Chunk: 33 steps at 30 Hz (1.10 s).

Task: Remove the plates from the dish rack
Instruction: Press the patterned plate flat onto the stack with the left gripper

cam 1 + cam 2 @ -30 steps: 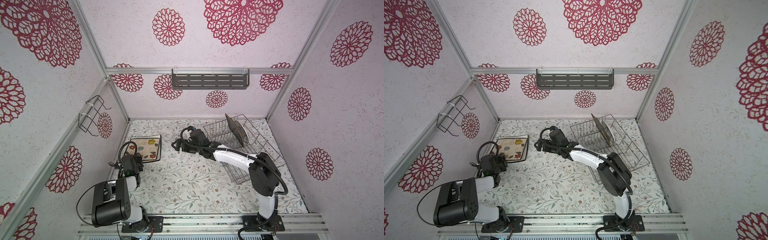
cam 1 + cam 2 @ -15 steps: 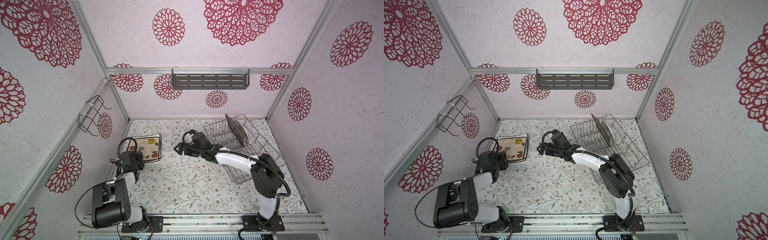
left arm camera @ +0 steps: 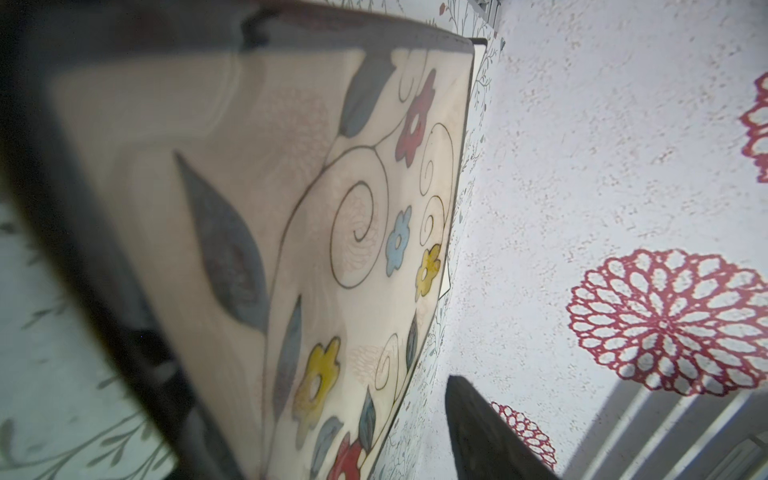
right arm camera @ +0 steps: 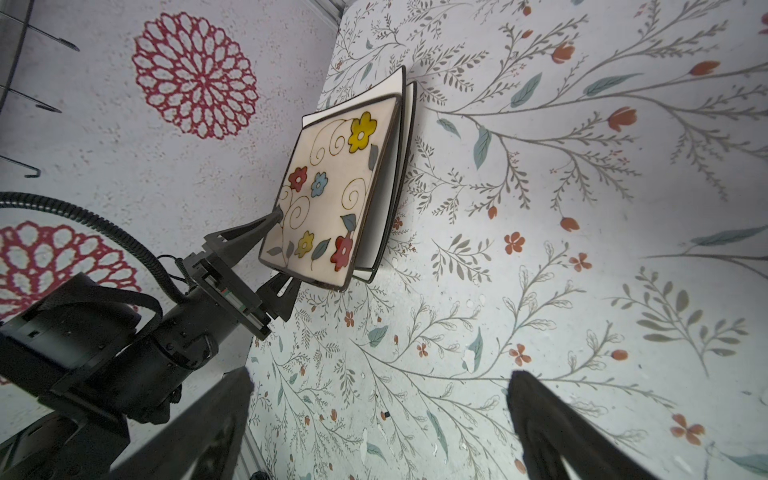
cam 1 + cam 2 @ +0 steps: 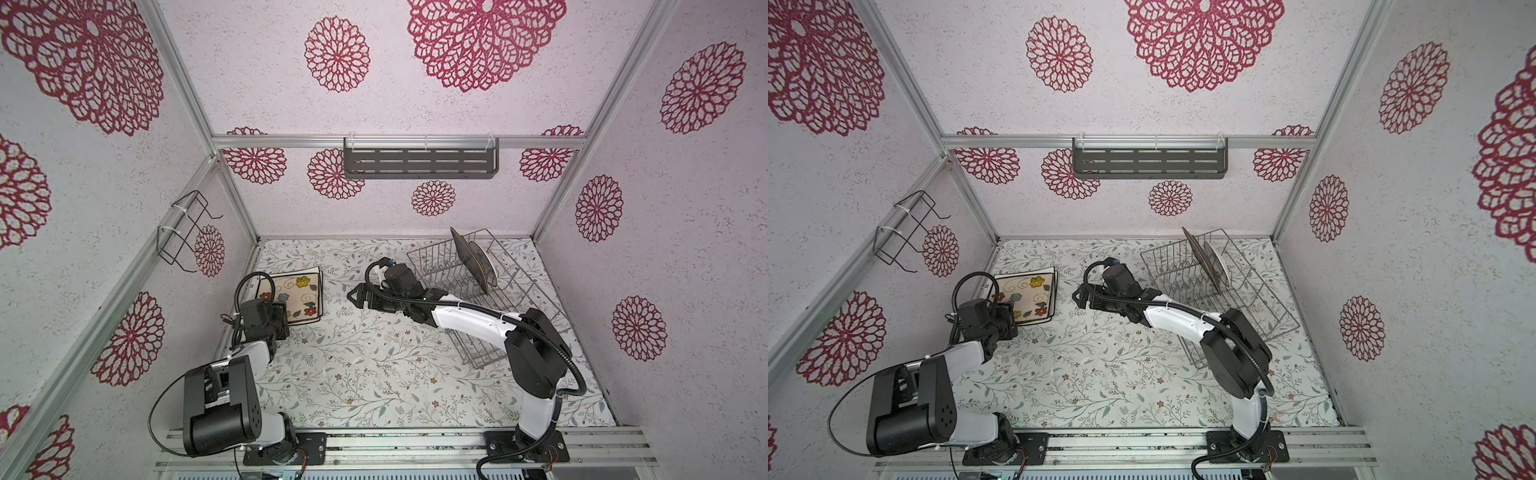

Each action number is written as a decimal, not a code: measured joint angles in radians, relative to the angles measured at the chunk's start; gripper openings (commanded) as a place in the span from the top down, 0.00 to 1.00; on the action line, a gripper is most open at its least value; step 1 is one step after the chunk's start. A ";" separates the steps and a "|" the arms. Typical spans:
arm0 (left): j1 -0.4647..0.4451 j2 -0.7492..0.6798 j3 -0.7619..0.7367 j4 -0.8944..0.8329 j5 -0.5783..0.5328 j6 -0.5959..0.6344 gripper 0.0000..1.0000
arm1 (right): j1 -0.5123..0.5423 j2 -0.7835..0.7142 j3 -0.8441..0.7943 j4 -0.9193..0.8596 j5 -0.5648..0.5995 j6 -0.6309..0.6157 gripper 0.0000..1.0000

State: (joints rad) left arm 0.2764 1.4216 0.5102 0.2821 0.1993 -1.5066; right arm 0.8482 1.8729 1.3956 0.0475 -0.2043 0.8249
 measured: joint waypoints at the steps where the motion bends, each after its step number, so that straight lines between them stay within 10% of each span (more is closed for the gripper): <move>1: 0.000 0.000 0.003 -0.003 0.010 0.000 0.31 | 0.000 0.000 0.000 0.000 0.000 0.003 0.01; 33: 0.001 0.039 0.056 -0.045 0.079 -0.026 0.28 | 0.010 0.000 0.000 0.000 0.000 0.007 0.01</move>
State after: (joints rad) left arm 0.2775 1.4601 0.5663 0.2371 0.2783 -1.5330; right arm 0.8585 1.8729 1.3956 0.0475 -0.2047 0.8322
